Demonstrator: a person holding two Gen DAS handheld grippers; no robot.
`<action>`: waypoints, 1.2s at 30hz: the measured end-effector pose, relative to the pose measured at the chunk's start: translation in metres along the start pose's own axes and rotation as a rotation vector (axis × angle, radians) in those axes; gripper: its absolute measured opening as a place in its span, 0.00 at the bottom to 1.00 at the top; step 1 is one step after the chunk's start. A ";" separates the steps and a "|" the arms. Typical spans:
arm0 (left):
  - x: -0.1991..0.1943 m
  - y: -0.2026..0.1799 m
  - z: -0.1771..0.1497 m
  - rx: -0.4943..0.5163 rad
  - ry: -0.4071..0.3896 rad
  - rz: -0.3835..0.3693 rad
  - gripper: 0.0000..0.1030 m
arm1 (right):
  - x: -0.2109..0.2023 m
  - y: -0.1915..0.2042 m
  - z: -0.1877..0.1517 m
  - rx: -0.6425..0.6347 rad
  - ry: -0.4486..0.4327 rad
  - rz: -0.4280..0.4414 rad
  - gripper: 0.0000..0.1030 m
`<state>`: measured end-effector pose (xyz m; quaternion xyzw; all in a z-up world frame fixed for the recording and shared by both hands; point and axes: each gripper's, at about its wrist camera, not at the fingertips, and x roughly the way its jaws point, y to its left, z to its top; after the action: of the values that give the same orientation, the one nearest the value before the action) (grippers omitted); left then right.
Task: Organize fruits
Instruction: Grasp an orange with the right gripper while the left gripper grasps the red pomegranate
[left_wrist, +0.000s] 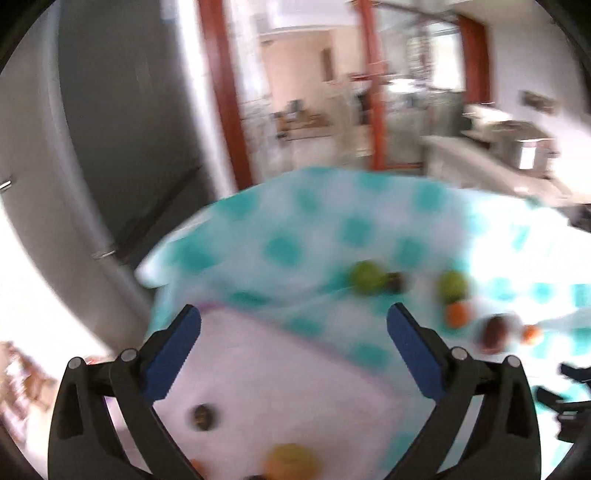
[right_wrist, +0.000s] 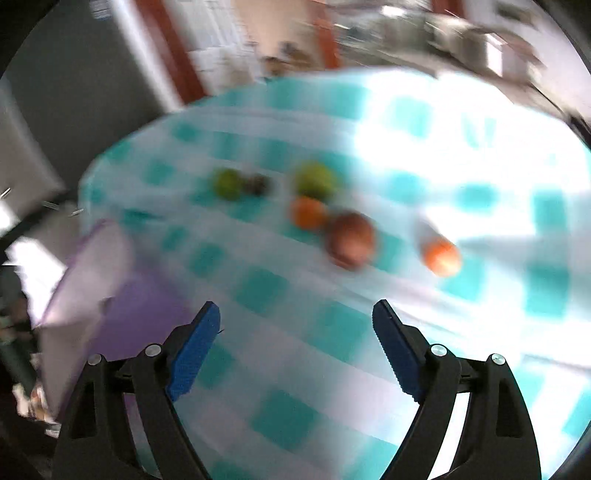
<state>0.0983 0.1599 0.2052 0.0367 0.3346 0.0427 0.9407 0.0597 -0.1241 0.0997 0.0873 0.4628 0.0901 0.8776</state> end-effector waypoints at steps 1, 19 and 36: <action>0.000 -0.014 0.000 0.020 0.008 -0.043 0.98 | 0.005 -0.016 -0.007 0.032 0.018 -0.040 0.80; 0.098 -0.164 -0.152 0.372 0.345 -0.369 0.98 | 0.095 -0.092 0.023 0.065 0.044 -0.283 0.74; 0.146 -0.177 -0.118 0.236 0.372 -0.419 0.97 | 0.102 -0.114 0.021 0.156 0.014 -0.323 0.41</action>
<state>0.1464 0.0044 0.0053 0.0674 0.5040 -0.1854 0.8409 0.1425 -0.2119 0.0026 0.0791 0.4826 -0.0879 0.8678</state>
